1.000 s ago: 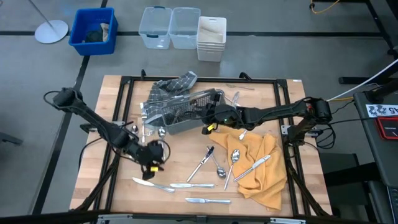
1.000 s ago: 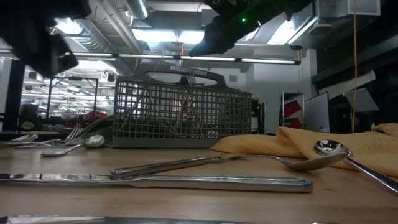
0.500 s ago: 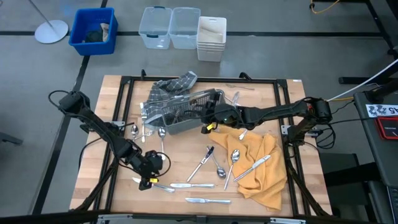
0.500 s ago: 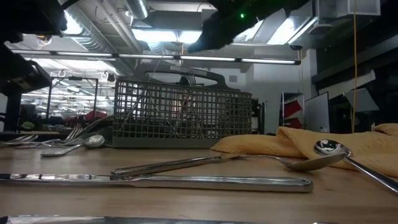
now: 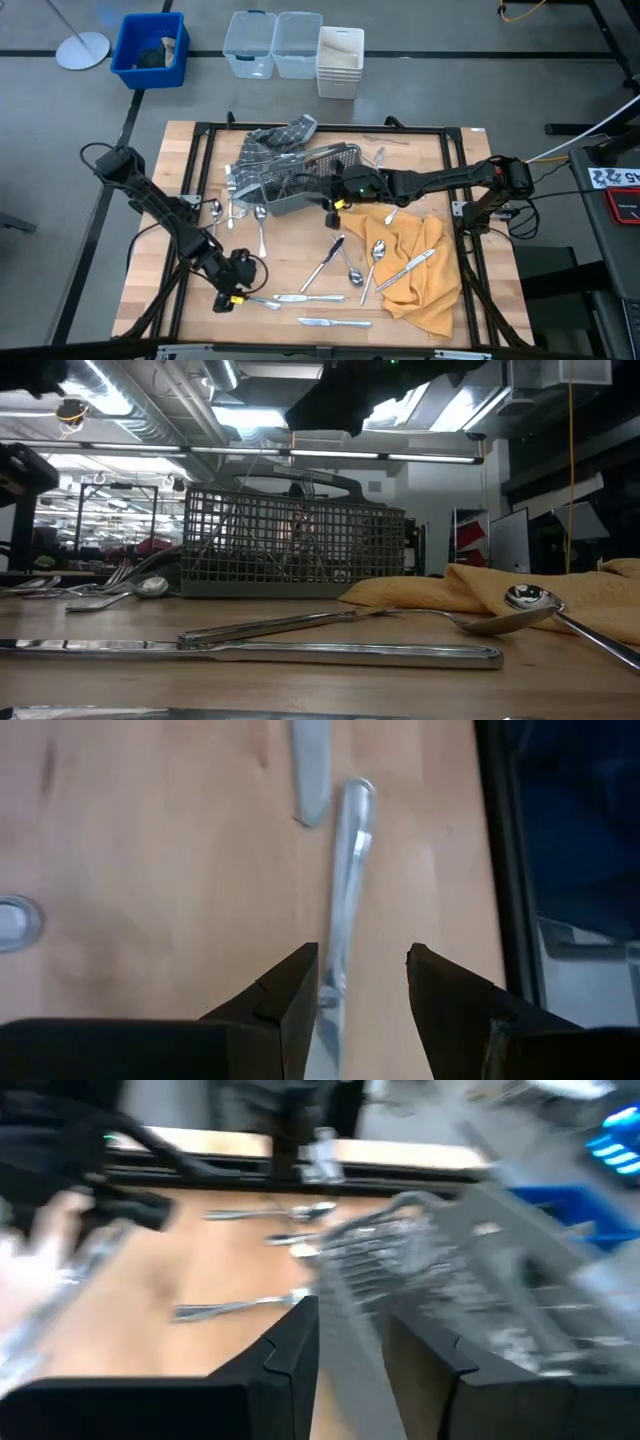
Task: Sort silverware
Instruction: Put the silver knife into the gray silverware basket
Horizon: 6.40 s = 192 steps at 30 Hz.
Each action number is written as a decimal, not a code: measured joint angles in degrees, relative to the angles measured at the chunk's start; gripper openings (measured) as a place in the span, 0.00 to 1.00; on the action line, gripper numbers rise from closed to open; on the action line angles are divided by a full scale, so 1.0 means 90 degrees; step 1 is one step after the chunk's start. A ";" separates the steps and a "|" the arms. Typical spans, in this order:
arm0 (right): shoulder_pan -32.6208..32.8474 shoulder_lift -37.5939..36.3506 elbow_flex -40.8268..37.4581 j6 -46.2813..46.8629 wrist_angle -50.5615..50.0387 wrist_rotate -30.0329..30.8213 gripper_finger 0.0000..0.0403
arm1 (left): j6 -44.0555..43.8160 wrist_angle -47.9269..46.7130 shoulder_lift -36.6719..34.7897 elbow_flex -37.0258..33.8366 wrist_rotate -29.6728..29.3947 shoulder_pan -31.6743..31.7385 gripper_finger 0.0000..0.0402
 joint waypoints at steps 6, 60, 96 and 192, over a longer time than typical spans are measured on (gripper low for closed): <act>0.0002 -0.0001 0.0000 0.0562 0.0022 -0.0939 0.27 | 0.0002 0.0041 0.0481 0.0000 0.0002 -0.0187 0.35; 0.0000 0.0001 0.0000 0.0576 0.0030 -0.0981 0.27 | 0.1193 -0.1209 0.2128 0.0979 -0.1035 -0.0770 0.11; 0.0000 0.0001 -0.0002 0.0573 0.0035 -0.0980 0.27 | 0.1052 -0.2188 0.1396 0.0935 -0.1580 -0.0410 0.08; -0.1536 -0.0889 -0.0412 0.0690 -0.4245 0.1740 0.27 | 1.1511 -0.5803 0.0536 0.2555 -0.6501 0.3004 0.08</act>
